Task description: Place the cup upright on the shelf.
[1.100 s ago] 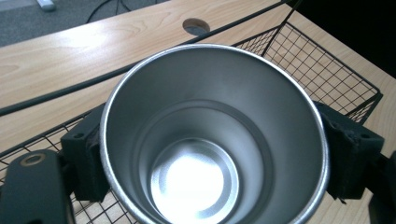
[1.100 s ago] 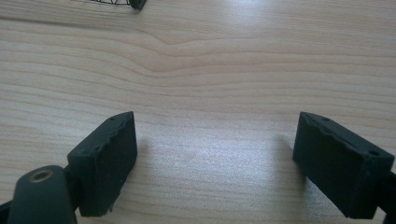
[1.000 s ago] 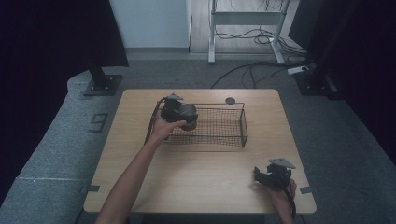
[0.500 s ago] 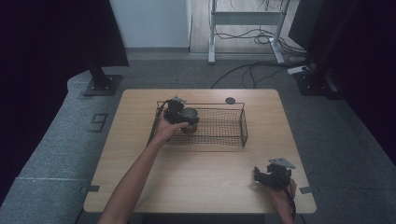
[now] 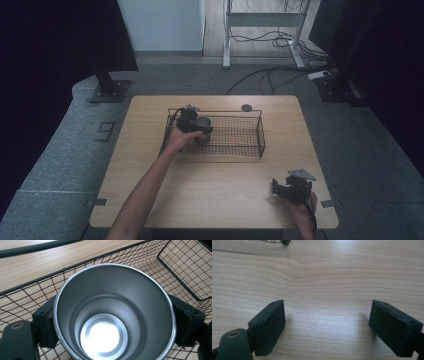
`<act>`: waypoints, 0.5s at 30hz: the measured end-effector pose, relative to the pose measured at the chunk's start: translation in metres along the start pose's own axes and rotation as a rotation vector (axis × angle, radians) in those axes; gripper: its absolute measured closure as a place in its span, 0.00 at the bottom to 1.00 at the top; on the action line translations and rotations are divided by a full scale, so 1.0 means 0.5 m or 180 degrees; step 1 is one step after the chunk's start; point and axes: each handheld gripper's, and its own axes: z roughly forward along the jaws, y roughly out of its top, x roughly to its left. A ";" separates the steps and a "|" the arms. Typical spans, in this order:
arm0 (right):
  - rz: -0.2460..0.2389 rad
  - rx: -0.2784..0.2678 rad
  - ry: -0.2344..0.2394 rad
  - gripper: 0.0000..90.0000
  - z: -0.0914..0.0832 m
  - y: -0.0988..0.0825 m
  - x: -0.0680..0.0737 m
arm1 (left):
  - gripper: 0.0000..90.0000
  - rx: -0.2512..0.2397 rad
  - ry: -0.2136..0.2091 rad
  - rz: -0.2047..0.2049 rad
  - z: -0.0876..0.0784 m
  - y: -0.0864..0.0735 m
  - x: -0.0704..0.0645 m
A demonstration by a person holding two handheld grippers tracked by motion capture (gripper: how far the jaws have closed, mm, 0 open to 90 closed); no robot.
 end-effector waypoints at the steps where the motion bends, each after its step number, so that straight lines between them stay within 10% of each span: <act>1: 0.0000 0.0000 0.0000 0.15 0.000 0.000 0.000 | 0.16 0.0046 0.0011 -0.0001 0.002 0.000 0.002; 15: 0.0000 0.0000 0.0000 0.15 0.000 0.000 0.000 | 0.15 0.0257 0.0171 0.0040 0.023 -0.003 0.004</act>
